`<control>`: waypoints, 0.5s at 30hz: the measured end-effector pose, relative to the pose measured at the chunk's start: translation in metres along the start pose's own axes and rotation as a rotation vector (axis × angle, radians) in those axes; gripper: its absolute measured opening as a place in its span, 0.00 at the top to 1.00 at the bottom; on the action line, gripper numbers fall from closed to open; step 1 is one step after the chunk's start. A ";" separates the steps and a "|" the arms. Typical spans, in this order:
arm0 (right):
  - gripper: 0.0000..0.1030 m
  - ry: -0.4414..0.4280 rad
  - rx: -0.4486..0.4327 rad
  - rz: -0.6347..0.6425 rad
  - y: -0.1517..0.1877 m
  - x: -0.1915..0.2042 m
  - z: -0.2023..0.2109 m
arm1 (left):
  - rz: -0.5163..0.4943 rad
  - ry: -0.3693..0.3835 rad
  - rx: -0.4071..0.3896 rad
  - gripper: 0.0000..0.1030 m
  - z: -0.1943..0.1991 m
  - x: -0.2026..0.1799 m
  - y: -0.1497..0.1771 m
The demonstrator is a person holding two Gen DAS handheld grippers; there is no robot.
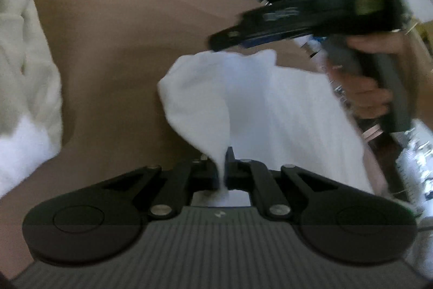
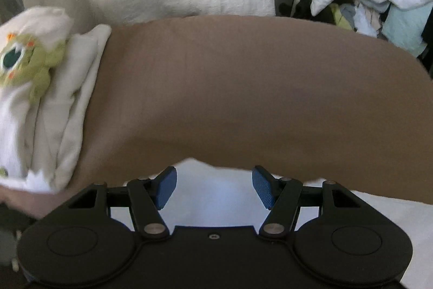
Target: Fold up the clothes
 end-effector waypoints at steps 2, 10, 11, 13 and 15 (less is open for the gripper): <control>0.30 0.010 0.029 -0.005 -0.001 -0.003 -0.010 | 0.009 0.056 -0.012 0.97 0.002 -0.005 -0.001; 0.92 -0.039 0.107 0.106 0.048 0.000 -0.005 | -0.011 0.125 -0.036 0.97 0.011 -0.014 -0.003; 0.92 -0.040 0.114 0.108 0.059 -0.001 0.003 | -0.034 0.143 -0.040 0.97 0.015 -0.021 -0.003; 0.92 -0.042 0.144 0.105 0.090 -0.006 0.019 | -0.064 0.202 -0.019 0.97 0.022 -0.038 0.003; 0.92 -0.068 0.198 0.092 0.127 -0.012 0.031 | -0.080 0.260 0.081 0.97 0.018 -0.058 0.021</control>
Point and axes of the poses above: each gripper's, at about its wrist camera, not at the fingertips, and z roughly against the way its jaws point, x to its left, y to its underside, the point moved 8 cm from there along -z, roughly the way its jaws point, and after that the axes turned 11 degrees about x, right-handed, at the moved point
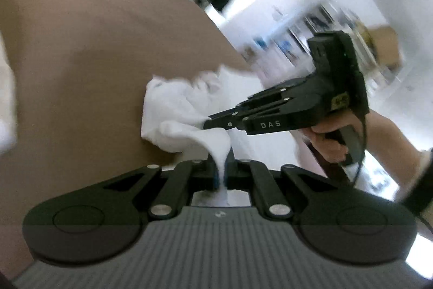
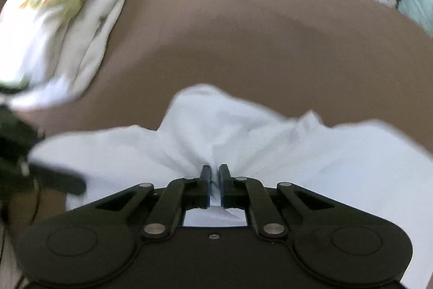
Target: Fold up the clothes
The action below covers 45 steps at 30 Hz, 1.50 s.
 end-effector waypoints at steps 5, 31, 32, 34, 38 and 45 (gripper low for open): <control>0.92 -0.021 0.189 -0.032 0.099 -0.004 -0.021 | -0.011 -0.044 0.289 0.95 -0.058 -0.022 0.049; 0.87 0.388 -0.167 -0.089 -0.013 -0.021 -0.007 | 0.015 -0.086 0.220 0.94 -0.054 0.007 0.047; 0.87 0.382 -0.243 -0.121 -0.010 -0.023 0.014 | -0.008 -0.095 0.195 0.96 -0.048 0.003 0.043; 0.87 0.341 -0.417 -0.183 0.013 -0.027 0.062 | -0.041 -0.097 0.143 0.96 -0.033 -0.007 0.036; 0.87 0.238 -0.654 -0.310 0.088 -0.040 0.138 | -0.038 -0.023 0.112 0.96 -0.007 -0.023 0.035; 0.88 0.042 -0.249 -0.519 0.237 -0.052 0.038 | -0.092 -0.145 0.272 0.95 -0.028 -0.032 0.063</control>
Point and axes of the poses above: each gripper's, at about its wrist camera, not at the fingertips, and z roughly against the way its jaws point, x to its left, y to its underside, the point moved 8 cm from there along -z, roughly the way its jaws point, and after that the axes turned 11 degrees about x, right-handed, at the moved point
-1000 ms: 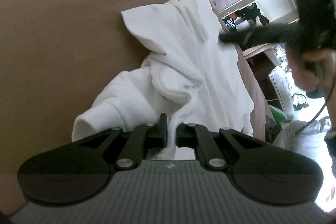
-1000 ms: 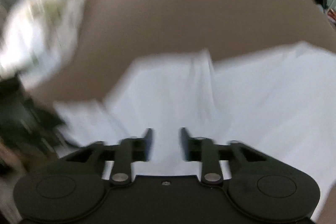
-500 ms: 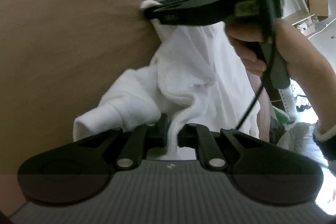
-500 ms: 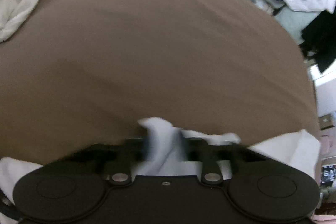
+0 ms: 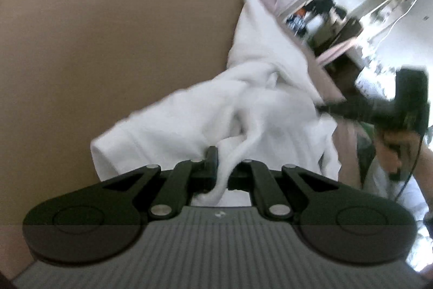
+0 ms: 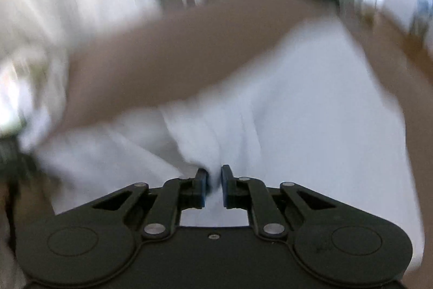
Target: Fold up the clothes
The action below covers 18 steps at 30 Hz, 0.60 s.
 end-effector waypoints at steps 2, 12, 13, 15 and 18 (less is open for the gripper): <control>0.88 0.000 0.106 0.009 0.026 -0.006 -0.021 | 0.002 -0.005 0.024 0.95 -0.005 -0.001 0.003; 0.41 0.072 -0.111 0.269 -0.055 0.047 0.026 | 0.041 -0.010 0.049 0.95 -0.023 0.016 0.000; 0.40 0.082 -0.096 0.292 -0.059 0.052 0.018 | 0.037 -0.012 0.050 0.95 -0.028 0.017 -0.002; 0.40 0.172 -0.030 0.341 -0.061 0.057 -0.007 | 0.026 -0.018 0.048 0.95 -0.029 0.016 -0.002; 0.91 0.341 -0.017 0.350 -0.063 0.056 -0.032 | 0.015 -0.020 0.039 0.95 -0.034 0.013 -0.006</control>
Point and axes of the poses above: each gripper's, at about its wrist camera, not at the fingertips, and z roughly against the way its jaws point, x to its left, y to its underside, the point moved 8 cm from there along -z, roughly the way its jaws point, and after that the axes turned 11 degrees about x, right-handed, at the moved point
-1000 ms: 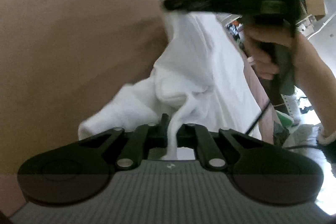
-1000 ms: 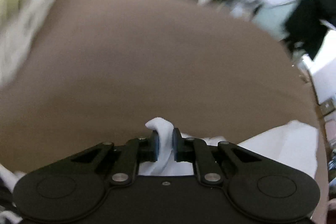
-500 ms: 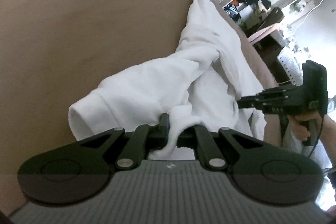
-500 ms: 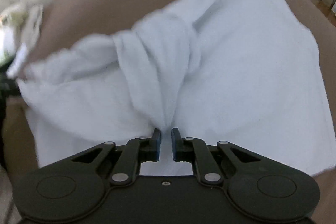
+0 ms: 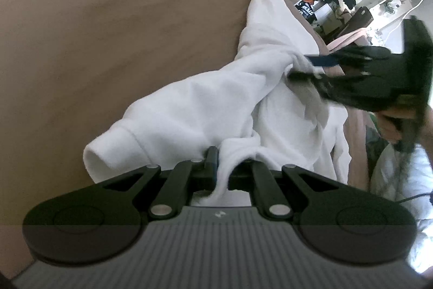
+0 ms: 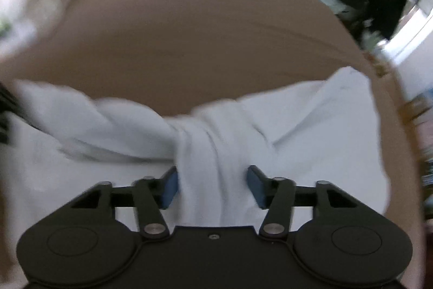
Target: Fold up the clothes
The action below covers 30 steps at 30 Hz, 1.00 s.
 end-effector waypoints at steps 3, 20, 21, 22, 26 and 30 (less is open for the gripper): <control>0.93 0.031 -0.152 -0.101 -0.014 -0.015 0.033 | 0.005 0.012 -0.016 0.95 0.003 0.000 0.000; 0.91 0.154 -0.544 -0.405 -0.017 -0.088 0.190 | -0.136 0.074 -0.219 0.86 0.066 -0.033 0.000; 0.91 0.155 -0.463 -0.427 -0.006 -0.092 0.167 | -0.147 0.032 -0.206 0.82 0.063 -0.032 0.002; 0.91 0.168 -0.383 -0.444 0.005 -0.095 0.144 | -0.154 -0.001 -0.196 0.80 0.061 -0.031 0.003; 0.91 0.167 -0.195 -0.516 0.038 -0.107 0.084 | -0.193 -0.044 -0.167 0.52 0.050 -0.035 0.007; 0.91 0.167 -0.207 -0.496 0.031 -0.115 0.080 | -0.232 -0.101 -0.125 0.39 0.020 -0.039 0.003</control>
Point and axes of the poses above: each gripper's, at about its wrist camera, not at the fingertips, and z roughly against the way its jaws point, x to its left, y to its underside, the point moved 8 cm from there along -z, roughly the way its jaws point, and after that the axes turned 11 degrees about x, right-handed, at the moved point
